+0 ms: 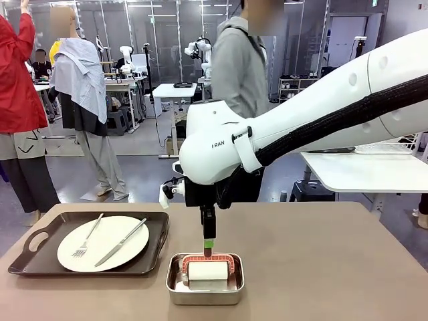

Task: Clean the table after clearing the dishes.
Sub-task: Place the Lint Roller back on top of the Airtight Container, then when the right (or left) Handle tray is removed, use the right hand (or left hand) to clean the right (or left) side of the table with the Lint Roller.

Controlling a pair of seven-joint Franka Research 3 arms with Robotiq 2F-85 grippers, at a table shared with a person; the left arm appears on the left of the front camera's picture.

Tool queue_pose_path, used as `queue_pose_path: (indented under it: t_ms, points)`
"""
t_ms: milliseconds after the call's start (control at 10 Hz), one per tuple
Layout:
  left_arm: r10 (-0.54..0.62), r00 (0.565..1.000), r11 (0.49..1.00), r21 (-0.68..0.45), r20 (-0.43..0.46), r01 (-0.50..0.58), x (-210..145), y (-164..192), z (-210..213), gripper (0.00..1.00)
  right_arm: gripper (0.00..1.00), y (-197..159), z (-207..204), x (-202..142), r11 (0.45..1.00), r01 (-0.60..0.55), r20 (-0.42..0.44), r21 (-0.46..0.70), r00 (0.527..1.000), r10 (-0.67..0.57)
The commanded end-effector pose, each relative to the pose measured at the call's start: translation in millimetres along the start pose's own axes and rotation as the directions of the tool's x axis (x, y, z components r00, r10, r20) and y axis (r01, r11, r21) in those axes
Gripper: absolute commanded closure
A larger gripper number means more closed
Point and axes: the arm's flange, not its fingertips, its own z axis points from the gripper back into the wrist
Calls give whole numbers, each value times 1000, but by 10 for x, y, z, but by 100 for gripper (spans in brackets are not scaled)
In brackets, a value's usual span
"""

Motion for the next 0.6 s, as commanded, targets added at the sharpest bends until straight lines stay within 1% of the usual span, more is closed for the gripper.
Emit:
queue_pose_path:
  t_ms: [0,100,500]
  points:
    - [-2,1000,1000,-19,10,2,37,-2,26,0,0,39,67,8,999,35,5,-30,999,-35]
    - [-2,1000,1000,-19,10,2,37,-2,26,0,0,0,0,0,1000,0,0,0,1000,0]
    - [-2,1000,1000,-19,10,2,37,-2,26,0,0,0,0,0,1000,0,0,0,1000,0]
